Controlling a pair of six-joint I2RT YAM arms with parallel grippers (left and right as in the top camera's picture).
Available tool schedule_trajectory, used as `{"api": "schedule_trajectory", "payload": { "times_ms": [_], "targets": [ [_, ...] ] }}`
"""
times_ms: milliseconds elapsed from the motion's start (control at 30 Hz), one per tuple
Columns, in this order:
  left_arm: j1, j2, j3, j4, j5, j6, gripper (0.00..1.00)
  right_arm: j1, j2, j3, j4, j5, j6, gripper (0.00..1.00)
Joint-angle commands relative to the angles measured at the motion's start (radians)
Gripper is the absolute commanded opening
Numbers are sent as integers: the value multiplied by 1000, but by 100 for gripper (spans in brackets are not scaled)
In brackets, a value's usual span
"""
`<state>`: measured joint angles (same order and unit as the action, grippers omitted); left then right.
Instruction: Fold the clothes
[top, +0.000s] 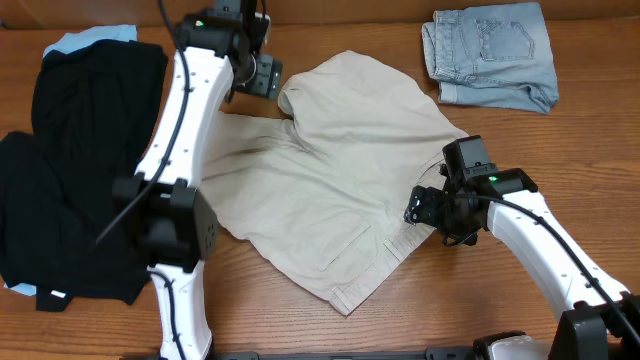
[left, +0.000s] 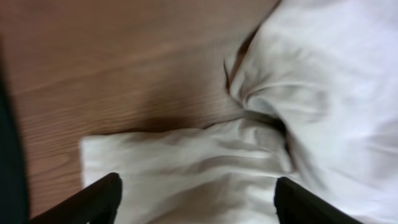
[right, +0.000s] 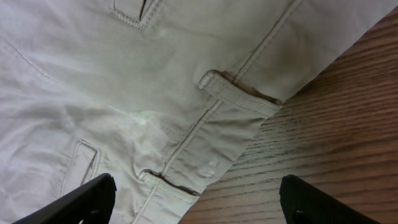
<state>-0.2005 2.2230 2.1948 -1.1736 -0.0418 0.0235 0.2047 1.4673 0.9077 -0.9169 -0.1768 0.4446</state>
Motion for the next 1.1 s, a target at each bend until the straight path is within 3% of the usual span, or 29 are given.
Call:
{"api": "schedule_trajectory", "payload": {
  "times_ms": [0,400,567,700,867,933,1067],
  "targets": [
    [8,131,-28,10,51,48,75,3,-12,-4,5,-4,0,89],
    [10,229,-29,212,173,27,77,3,-12,-4,-11,1,-3,89],
    [10,272,-29,293,212,-13,73,3,-12,-4,-11,11,-3,90],
    [9,294,-29,314,301,-26,52,3,-12,-4,-8,19,-3,90],
    [9,307,-29,322,330,-38,12,3,-12,-4,0,19,-3,90],
    [11,302,-23,323,319,-37,4,3,-12,-4,2,19,-3,90],
    [29,286,53,270,241,-34,4,3,-12,-4,11,19,-3,90]
  ]
}}
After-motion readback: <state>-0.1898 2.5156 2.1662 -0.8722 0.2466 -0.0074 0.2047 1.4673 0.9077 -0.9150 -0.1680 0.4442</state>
